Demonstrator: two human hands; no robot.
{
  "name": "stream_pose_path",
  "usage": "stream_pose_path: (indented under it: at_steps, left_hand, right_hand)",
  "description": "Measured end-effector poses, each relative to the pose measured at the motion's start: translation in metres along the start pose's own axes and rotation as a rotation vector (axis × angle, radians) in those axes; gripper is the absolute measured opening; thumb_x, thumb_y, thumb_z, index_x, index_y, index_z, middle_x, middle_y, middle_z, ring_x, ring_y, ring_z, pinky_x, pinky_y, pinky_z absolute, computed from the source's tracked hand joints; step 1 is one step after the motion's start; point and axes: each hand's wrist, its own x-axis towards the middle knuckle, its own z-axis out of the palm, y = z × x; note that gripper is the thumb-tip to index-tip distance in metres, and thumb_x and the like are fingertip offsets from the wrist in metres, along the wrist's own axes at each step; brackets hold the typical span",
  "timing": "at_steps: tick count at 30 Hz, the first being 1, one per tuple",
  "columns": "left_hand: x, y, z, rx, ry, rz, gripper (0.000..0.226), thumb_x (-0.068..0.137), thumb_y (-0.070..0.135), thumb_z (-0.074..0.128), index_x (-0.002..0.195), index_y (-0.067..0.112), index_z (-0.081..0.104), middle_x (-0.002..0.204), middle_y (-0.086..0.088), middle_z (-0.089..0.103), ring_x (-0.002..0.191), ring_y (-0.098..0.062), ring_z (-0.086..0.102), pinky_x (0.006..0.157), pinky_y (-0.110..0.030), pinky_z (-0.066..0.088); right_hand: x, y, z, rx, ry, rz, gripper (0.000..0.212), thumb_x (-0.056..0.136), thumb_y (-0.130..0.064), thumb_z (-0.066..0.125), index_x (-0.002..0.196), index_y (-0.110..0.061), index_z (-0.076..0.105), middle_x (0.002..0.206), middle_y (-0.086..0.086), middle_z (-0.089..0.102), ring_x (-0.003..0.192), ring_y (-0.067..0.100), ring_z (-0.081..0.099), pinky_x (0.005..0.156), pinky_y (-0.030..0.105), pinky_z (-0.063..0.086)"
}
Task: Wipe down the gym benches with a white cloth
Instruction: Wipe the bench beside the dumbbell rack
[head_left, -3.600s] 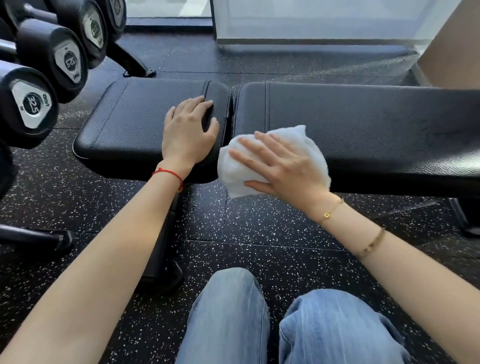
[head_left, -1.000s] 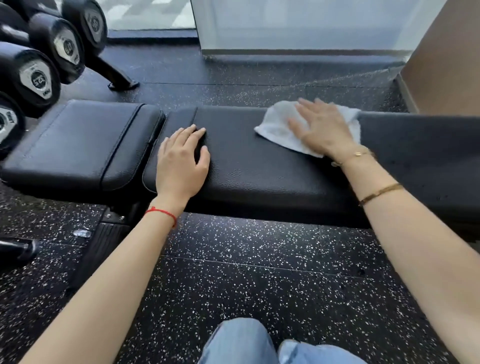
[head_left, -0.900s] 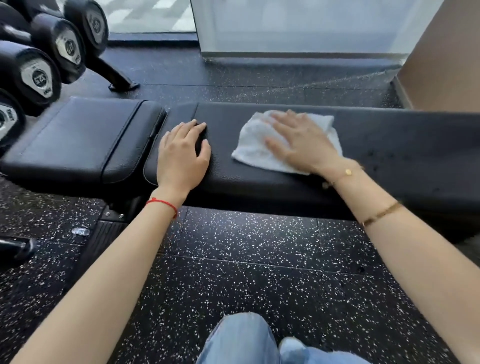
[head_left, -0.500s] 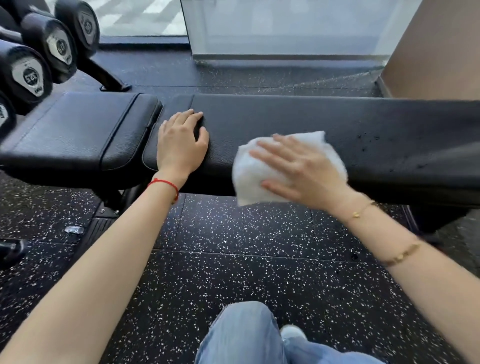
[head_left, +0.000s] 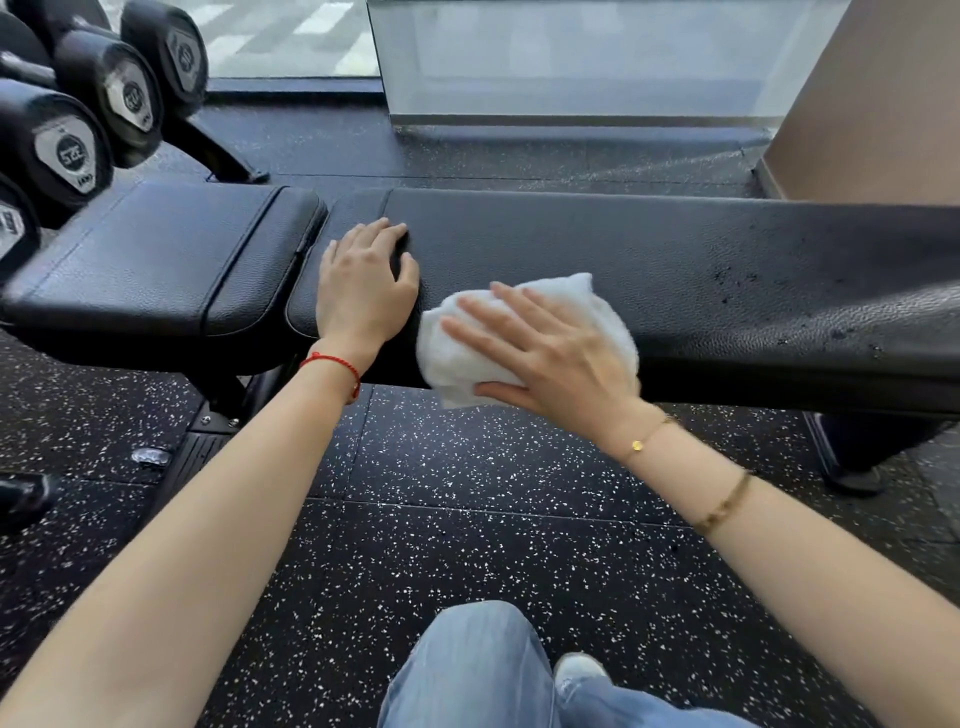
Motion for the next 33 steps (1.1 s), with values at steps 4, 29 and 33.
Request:
stream_pose_path:
  at_steps: [4, 29, 33]
  left_hand:
    - [0.0, -0.004, -0.003, -0.015, 0.019, 0.005, 0.043, 0.096, 0.032, 0.048, 0.136, 0.02, 0.056, 0.146, -0.001, 0.051, 0.139, -0.019, 0.041, 0.118, -0.042, 0.027]
    - [-0.001, 0.005, 0.0, 0.029, 0.031, -0.009, 0.042, 0.095, 0.03, 0.048, 0.135, 0.019, 0.056, 0.146, -0.002, 0.051, 0.139, -0.019, 0.041, 0.118, -0.045, 0.026]
    - [-0.001, 0.004, -0.003, 0.005, 0.046, -0.001, 0.042, 0.094, 0.029, 0.051, 0.133, 0.018, 0.059, 0.144, -0.003, 0.053, 0.138, -0.019, 0.043, 0.117, -0.044, 0.028]
  right_hand:
    - [-0.021, 0.012, 0.003, -0.051, 0.037, -0.029, 0.059, 0.102, -0.056, 0.042, 0.154, -0.029, 0.033, 0.157, 0.0, 0.038, 0.142, 0.024, 0.041, 0.111, 0.044, 0.041]
    - [0.056, 0.088, 0.004, 0.39, -0.38, 0.635, 0.059, 0.104, -0.054, 0.022, 0.156, -0.026, 0.026, 0.164, -0.003, 0.023, 0.152, 0.027, 0.014, 0.124, 0.043, 0.005]
    - [0.046, 0.051, -0.005, 0.44, -0.38, 0.469, 0.058, 0.104, -0.053, 0.025, 0.156, -0.028, 0.024, 0.164, -0.007, 0.02, 0.153, 0.023, 0.012, 0.125, 0.039, 0.003]
